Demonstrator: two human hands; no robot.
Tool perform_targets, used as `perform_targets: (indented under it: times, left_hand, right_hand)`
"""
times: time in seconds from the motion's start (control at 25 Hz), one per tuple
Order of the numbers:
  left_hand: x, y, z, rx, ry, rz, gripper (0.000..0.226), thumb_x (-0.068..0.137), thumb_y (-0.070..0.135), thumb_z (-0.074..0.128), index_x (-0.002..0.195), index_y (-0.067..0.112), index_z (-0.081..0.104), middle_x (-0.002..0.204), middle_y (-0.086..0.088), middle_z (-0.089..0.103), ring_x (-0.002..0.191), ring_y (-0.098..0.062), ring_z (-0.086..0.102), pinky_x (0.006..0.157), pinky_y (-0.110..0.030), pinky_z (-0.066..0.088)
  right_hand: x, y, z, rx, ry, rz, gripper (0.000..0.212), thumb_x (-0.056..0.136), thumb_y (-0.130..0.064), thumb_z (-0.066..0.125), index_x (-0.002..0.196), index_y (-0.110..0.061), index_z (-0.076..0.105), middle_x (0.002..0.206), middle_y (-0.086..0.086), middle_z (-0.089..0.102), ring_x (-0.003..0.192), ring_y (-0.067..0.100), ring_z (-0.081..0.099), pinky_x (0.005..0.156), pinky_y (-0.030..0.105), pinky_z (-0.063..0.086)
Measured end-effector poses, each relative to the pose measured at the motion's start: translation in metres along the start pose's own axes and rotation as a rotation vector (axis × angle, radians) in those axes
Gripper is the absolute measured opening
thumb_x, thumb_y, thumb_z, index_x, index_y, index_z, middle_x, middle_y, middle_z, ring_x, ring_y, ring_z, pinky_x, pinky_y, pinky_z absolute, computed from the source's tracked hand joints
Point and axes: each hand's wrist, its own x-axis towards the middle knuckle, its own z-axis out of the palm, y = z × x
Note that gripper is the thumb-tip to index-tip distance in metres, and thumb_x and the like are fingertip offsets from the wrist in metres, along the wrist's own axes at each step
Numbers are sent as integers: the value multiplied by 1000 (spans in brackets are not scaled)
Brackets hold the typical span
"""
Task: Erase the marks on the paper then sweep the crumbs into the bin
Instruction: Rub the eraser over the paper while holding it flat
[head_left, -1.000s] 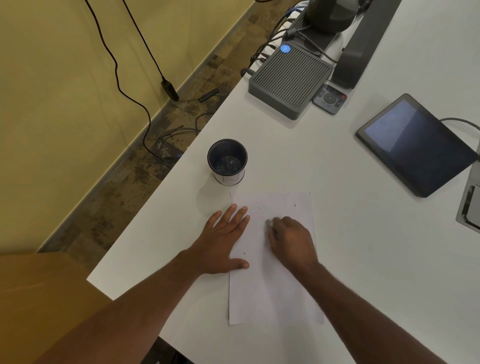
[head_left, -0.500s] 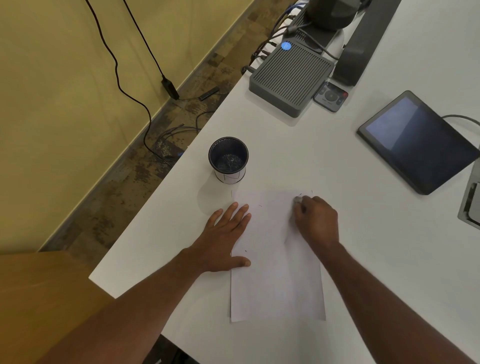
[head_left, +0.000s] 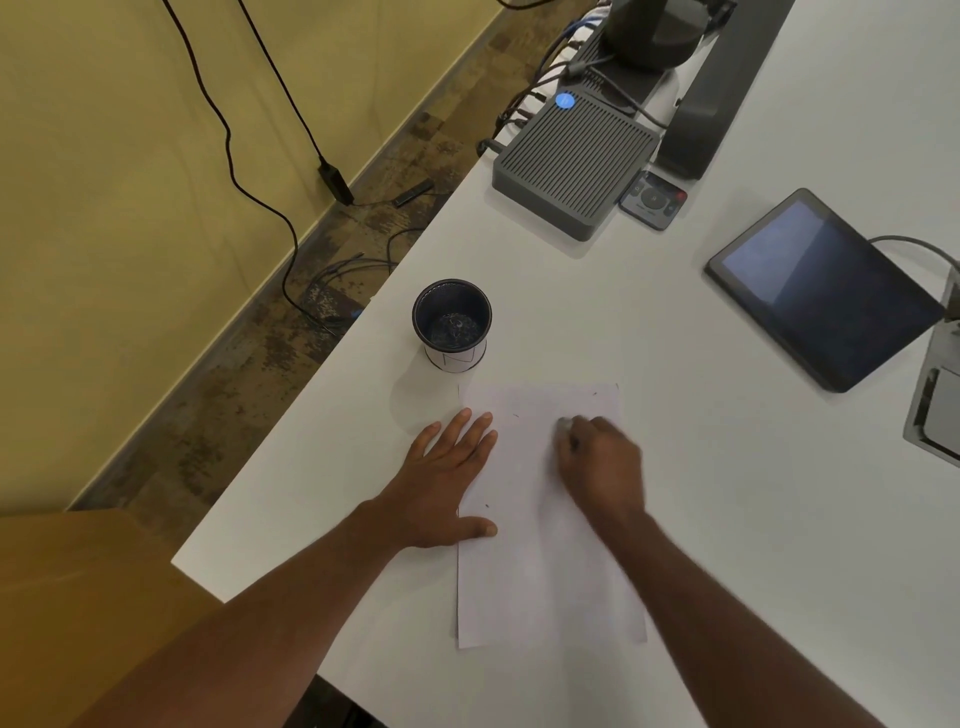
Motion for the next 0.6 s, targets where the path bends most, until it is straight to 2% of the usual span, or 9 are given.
perform_targets:
  times: [0.12,0.16,0.2,0.28,0.32,0.44,0.48,0.52,0.6]
  left_hand:
    - [0,0,2,-3,7,5,107,86,83,39,161,18,-1,168,1,-18,152,-19,-25,122,-49,-4]
    - [0,0,2,0,6,5,108,86,83,39,161,18,-1,168,1,-18,152,-19,-25,122,-49,-5]
    - [0,0,2,2,5,3,108,86,83,40,161,18,-1,168,1,-18,152,-19,-25,122,-48,-6]
    - [1,0,1,8,-1,-2,110,85,84,40,161,18,-2,167,2,-19,151,-18,-27,122,-46,-9]
    - [1,-1,1,12,-4,-3,110,85,85,39,161,18,-2,167,2,-20,151,-18,-27,122,-46,-9]
    - [0,-1,1,-10,17,5,107,86,83,39,161,18,0,168,2,-17,152,-18,-25,122,-48,-5]
    - [0,-1,2,-19,21,8,106,87,83,38,161,18,1,168,2,-16,152,-18,-24,122,-49,-4]
    - [0,-1,2,-22,20,8,106,87,83,38,161,17,1,168,2,-16,152,-18,-24,123,-49,-4]
    - [0,0,1,-7,-3,3,108,86,84,38,161,18,-2,167,2,-20,151,-18,-26,123,-47,-7]
  right_hand:
    - [-51,-34,23,19,-159,-310,14,82,-13,68,70,-10,62,60,6,56,50,24,52,50,22,31]
    - [-45,-30,21,31,-203,-309,15,84,-15,66,71,-10,61,60,6,56,50,25,52,51,22,30]
    - [-29,-18,19,23,-194,-231,19,87,-17,62,69,-10,60,60,6,55,51,26,52,50,23,29]
    - [3,2,9,-31,0,-35,25,89,-18,60,65,-10,58,58,6,54,50,28,53,48,25,29]
    - [6,3,6,-30,39,8,26,88,-17,62,63,-10,58,57,6,54,49,28,53,48,24,27]
    - [-38,-38,18,40,-156,-177,19,83,-13,69,66,-11,59,58,5,54,49,24,51,52,22,28]
    - [-56,-44,25,38,-188,-288,17,82,-13,70,69,-12,60,59,4,54,50,21,50,52,22,29]
    - [-57,-40,25,51,-209,-317,16,83,-15,70,70,-12,61,59,3,54,51,21,50,51,22,30]
    - [-25,-12,18,46,-154,-120,22,88,-19,64,68,-13,59,60,4,55,51,25,52,49,24,36]
